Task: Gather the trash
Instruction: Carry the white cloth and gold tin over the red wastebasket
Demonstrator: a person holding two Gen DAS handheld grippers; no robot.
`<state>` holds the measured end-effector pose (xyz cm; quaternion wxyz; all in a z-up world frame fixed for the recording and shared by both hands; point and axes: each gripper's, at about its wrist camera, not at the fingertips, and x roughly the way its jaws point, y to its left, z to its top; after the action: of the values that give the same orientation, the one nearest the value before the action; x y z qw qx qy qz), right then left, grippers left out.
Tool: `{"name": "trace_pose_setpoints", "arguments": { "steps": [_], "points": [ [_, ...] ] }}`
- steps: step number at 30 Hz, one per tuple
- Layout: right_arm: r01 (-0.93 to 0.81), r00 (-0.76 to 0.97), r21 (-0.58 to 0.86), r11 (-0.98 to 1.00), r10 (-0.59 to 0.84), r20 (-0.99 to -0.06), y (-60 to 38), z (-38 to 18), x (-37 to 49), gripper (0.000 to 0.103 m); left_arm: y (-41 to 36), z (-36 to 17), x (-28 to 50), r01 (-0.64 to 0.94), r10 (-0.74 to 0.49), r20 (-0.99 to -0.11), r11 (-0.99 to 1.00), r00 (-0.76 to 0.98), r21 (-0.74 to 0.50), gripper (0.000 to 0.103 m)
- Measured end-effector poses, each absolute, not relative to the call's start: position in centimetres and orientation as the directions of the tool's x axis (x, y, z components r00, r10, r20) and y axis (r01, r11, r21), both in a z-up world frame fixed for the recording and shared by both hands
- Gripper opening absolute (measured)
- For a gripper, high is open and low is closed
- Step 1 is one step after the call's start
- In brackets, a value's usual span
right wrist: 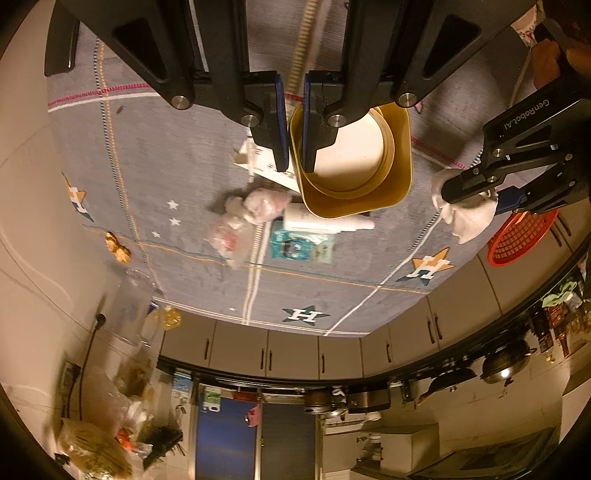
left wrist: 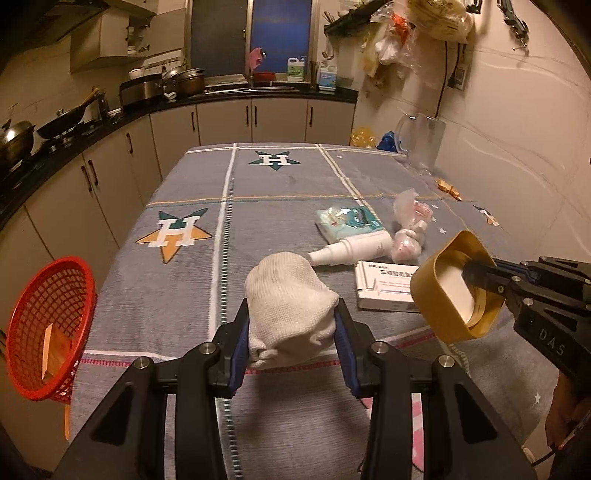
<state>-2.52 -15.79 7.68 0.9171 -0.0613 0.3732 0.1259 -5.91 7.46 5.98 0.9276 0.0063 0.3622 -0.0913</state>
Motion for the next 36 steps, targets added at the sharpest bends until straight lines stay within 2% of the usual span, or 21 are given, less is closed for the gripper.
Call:
{"name": "trace_pose_setpoints", "arguments": {
  "steps": [36],
  "points": [
    [-0.540, 0.587, 0.030, 0.841, 0.401, -0.703, -0.9, 8.7, 0.8, 0.008, 20.6, 6.6, -7.4, -0.109, 0.013, -0.643, 0.988, 0.766, -0.111, 0.040]
  ]
}}
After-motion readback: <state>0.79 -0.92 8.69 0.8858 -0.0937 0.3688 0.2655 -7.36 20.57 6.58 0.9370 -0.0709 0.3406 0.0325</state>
